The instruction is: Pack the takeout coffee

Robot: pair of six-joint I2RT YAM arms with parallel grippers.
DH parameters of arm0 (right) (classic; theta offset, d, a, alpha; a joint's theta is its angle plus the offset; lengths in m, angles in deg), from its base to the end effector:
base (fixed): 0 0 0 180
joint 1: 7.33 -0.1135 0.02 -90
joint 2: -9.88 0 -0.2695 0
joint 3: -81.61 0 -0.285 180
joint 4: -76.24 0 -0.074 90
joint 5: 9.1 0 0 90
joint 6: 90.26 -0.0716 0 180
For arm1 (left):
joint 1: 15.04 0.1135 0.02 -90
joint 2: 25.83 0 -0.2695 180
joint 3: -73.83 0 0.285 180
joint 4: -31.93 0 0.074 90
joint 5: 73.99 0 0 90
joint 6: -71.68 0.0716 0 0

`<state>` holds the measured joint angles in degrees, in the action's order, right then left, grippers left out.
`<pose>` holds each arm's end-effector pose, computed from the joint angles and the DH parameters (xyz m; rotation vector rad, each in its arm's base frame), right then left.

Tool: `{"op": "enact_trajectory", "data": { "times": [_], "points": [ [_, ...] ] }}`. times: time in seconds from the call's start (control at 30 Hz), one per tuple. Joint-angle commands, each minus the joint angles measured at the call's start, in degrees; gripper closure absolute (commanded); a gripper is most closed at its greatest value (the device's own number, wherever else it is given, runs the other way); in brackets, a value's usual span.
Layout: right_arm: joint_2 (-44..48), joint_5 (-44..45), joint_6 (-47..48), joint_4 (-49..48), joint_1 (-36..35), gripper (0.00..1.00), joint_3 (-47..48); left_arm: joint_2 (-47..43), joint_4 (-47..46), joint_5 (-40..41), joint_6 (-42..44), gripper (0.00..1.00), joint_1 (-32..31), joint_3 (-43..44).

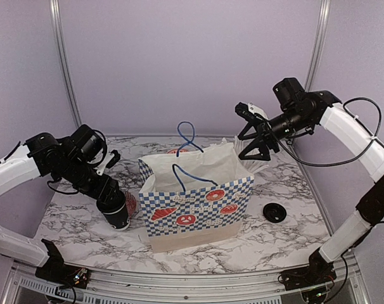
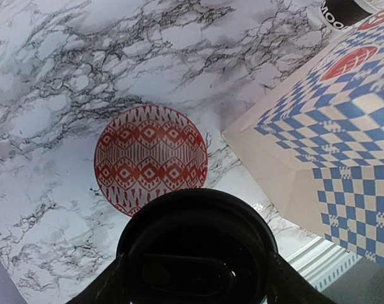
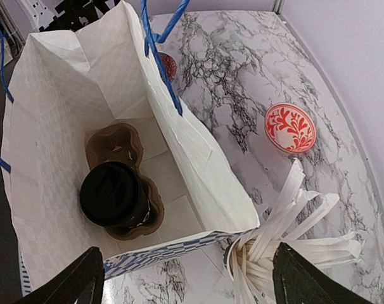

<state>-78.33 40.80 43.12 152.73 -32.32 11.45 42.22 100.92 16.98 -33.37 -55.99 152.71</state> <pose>0.2983 0.1899 0.3826 -1.5384 1.7837 0.7246 0.2092 -0.1800 0.2933 0.5818 2.5583 -0.3317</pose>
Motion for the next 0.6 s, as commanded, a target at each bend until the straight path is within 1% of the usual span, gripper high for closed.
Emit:
{"op": "enact_trajectory", "data": {
  "times": [0.0, 0.07, 0.23, 0.43, 0.57],
  "points": [
    [-1.1, -1.55, 0.87, 0.94, 0.14, 0.11, 2.91, -1.16, -2.63, -0.23, -4.89, 0.44, -2.29, -3.54],
    [-1.62, -1.63, 1.09, 1.19, 0.06, 0.11, 3.3, -1.36, -3.17, 0.73, -5.52, 0.45, -3.33, -4.64],
    [-3.15, -1.98, 1.36, 1.71, -0.36, 0.11, 4.51, -3.45, -8.07, 1.48, -7.03, 0.45, -5.41, -8.32],
    [-4.28, -2.27, 1.36, 2.01, -0.85, 0.11, 4.87, -3.75, -8.41, 6.4, -5.7, 0.45, -5.69, -7.16],
    [-4.19, -1.89, 1.43, 2.11, -0.93, 0.12, 4.47, -3.01, -8.24, 7.64, -4.44, 0.44, -5.68, -7.19]
  ]
}}
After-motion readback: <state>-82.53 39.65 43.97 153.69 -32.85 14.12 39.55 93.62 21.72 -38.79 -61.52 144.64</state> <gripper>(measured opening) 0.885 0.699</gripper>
